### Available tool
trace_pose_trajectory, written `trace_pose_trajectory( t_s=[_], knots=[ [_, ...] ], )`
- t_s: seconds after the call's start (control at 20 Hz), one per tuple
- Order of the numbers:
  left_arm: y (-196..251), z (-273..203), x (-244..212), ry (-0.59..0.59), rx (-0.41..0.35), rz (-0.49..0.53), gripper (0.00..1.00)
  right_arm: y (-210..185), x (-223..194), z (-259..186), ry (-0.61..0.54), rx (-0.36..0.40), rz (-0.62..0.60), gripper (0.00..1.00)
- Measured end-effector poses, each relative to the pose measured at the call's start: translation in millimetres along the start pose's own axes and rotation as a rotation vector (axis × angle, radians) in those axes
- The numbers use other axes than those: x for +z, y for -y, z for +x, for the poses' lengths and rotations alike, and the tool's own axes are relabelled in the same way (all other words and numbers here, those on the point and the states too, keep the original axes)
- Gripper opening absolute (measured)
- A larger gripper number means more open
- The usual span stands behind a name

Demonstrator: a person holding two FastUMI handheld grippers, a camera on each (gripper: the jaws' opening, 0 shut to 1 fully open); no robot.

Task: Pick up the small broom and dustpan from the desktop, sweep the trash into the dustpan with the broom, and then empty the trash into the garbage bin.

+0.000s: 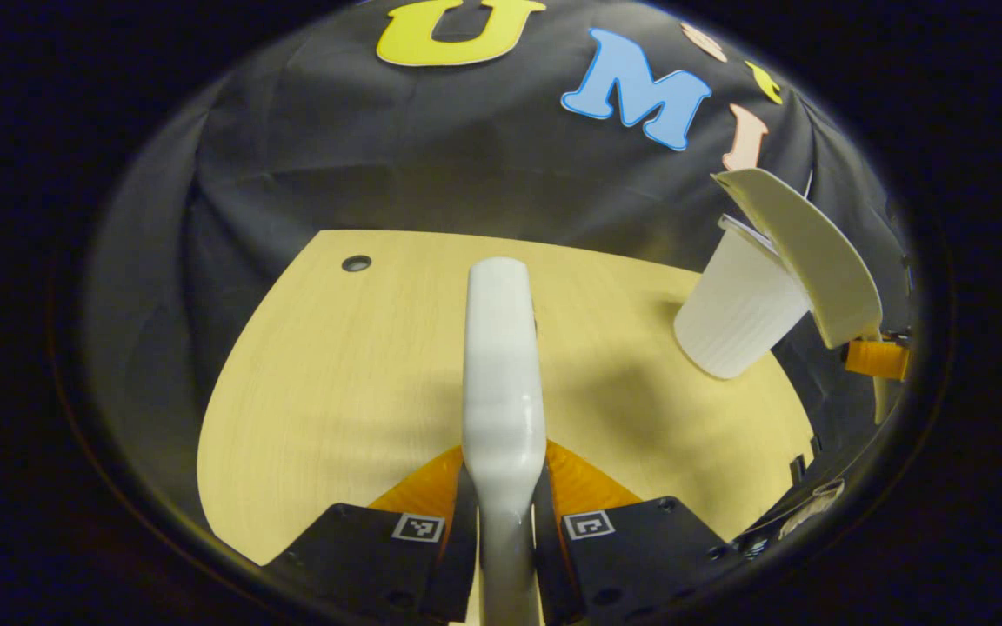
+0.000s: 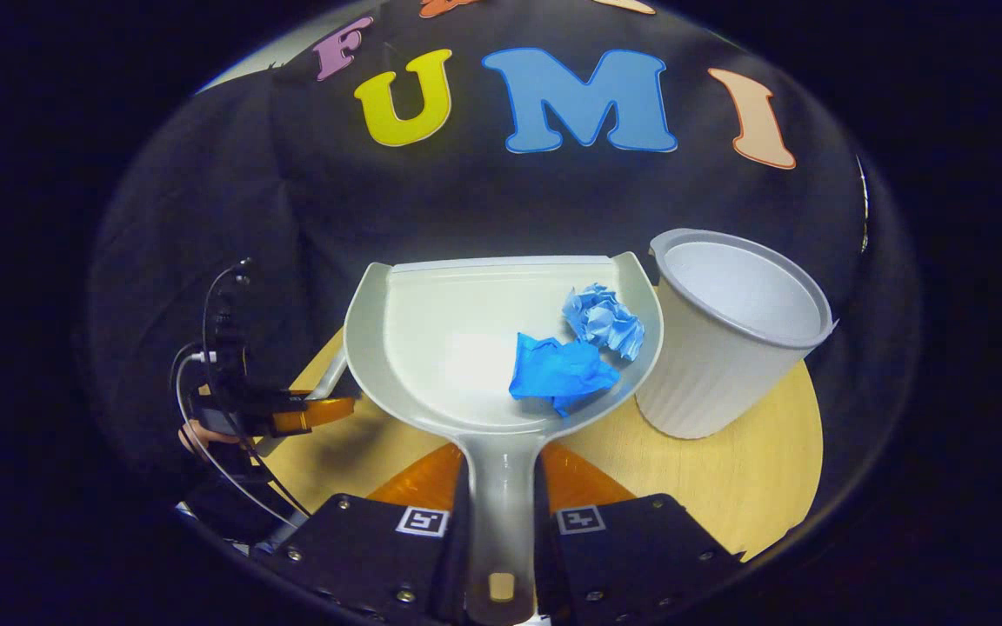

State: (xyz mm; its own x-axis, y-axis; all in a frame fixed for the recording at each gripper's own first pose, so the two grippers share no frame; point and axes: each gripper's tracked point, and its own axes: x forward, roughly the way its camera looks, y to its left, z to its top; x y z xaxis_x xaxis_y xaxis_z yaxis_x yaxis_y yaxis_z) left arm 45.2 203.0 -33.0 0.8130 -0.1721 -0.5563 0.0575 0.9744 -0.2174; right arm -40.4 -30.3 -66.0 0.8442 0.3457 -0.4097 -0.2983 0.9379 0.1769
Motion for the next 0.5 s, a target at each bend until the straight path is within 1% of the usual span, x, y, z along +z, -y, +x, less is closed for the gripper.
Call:
trace_pose_trajectory(
  t_s=[0.25,0.3,0.4,0.45,0.5],
  knots=[
    [-8.8,-12.8,10.8,0.039,0.025,-0.027,0.38,8.8,46.2,-11.0,0.086,0.021,0.131,0.3],
    [-11.6,-15.4,13.0,0.048,0.033,-0.027,0.34,13.4,54.8,-12.2,0.105,0.026,0.169,0.3],
    [-15.4,-22.5,16.2,0.061,0.042,-0.02,0.36,23.7,68.8,-15.1,0.144,0.034,0.25,0.3],
    [-15.5,-24.7,18.3,0.066,0.044,-0.013,0.34,29.6,74.3,-14.6,0.16,0.033,0.286,0.3],
    [-16.0,-27.2,19.2,0.072,0.048,-0.006,0.38,37.3,80.8,-15.5,0.179,0.031,0.325,0.3]
  ],
)
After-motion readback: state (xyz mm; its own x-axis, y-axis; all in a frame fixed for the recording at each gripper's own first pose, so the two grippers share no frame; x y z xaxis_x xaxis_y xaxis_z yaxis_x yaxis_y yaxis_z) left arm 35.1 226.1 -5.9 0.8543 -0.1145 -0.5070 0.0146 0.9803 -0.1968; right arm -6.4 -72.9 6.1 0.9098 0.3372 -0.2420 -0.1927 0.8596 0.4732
